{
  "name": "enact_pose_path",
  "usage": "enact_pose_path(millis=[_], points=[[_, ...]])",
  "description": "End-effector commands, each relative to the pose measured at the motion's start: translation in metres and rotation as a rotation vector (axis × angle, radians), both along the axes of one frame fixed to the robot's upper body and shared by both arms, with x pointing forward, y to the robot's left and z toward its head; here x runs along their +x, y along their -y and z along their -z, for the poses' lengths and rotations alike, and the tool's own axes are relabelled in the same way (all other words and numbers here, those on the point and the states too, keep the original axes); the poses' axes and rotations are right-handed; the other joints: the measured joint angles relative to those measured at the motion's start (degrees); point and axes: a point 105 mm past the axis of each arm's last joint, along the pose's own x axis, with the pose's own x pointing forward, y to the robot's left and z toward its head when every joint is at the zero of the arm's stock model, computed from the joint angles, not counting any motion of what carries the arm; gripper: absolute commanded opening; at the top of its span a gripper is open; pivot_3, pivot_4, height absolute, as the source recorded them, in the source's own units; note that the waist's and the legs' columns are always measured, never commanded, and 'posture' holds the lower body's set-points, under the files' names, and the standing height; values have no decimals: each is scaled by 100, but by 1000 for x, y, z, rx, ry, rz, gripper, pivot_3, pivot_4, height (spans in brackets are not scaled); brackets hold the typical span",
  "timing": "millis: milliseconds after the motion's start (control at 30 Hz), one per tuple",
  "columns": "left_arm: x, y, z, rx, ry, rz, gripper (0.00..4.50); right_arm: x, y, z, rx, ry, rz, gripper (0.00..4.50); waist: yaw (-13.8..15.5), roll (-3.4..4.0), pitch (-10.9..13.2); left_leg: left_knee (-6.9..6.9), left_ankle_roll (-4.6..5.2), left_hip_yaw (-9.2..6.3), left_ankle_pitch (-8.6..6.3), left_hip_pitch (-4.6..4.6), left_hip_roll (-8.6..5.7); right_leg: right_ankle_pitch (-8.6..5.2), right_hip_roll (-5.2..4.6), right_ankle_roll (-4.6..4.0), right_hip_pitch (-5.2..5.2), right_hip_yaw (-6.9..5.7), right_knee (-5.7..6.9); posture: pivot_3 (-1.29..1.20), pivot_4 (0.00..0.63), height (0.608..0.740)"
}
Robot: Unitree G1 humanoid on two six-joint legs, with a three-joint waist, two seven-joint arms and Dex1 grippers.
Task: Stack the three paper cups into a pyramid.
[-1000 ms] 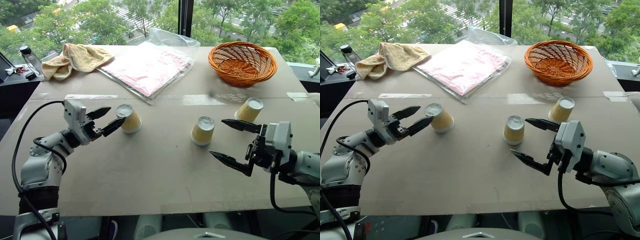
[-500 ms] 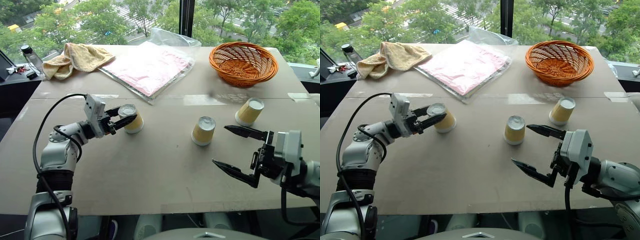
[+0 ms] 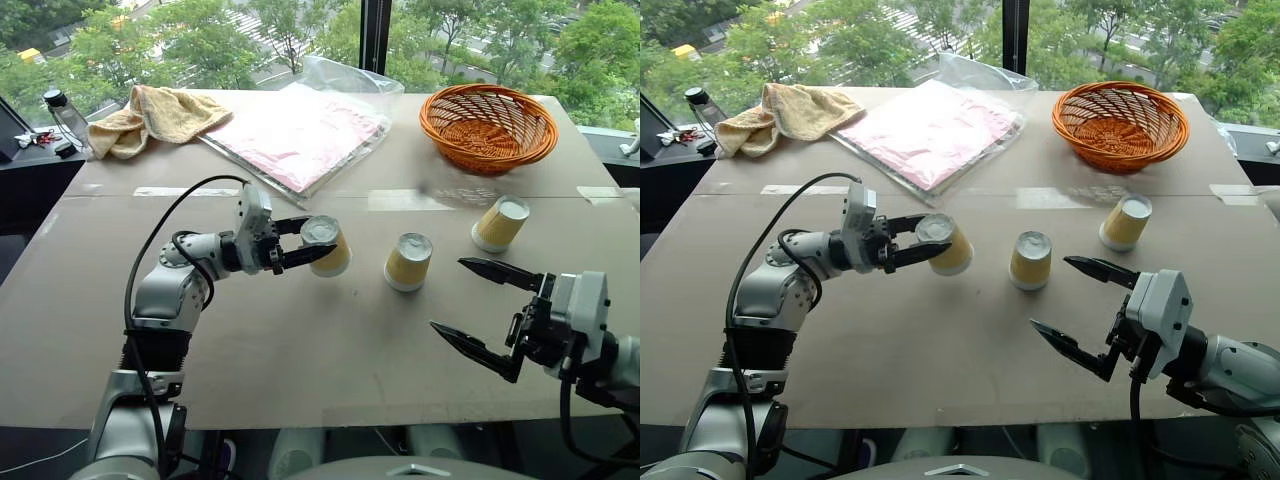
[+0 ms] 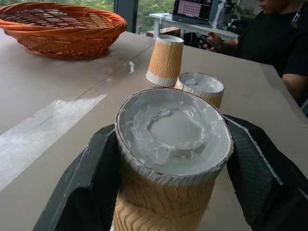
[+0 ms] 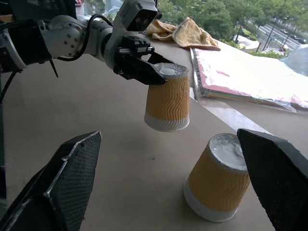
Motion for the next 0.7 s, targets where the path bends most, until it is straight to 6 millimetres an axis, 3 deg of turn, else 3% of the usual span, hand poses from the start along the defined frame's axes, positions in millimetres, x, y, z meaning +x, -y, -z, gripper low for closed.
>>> enact_pose_path(millis=[33,267,467,700], points=[[1,16,6,6,47,37,3000,-6,0,-10,-12,71,29,4500,8,1,0,0,0,-1,0,0,0,0,1,0,0,0,0,0,150,740],[2,33,23,38,61,70,3000,-12,3,-8,-18,64,86,4500,31,1,-1,2,0,-3,0,-2,0,0,1,0,1,-3,0,0,150,740],[2,44,26,37,67,93,3000,-12,4,-8,-22,64,108,4500,30,-1,-2,3,0,-3,0,0,-1,0,1,0,4,-2,0,0,150,740],[-3,47,43,43,57,110,3000,-13,6,-7,-24,59,125,4500,33,-1,-3,3,0,-4,0,-1,-1,0,1,0,6,-2,-1,0,150,740]])
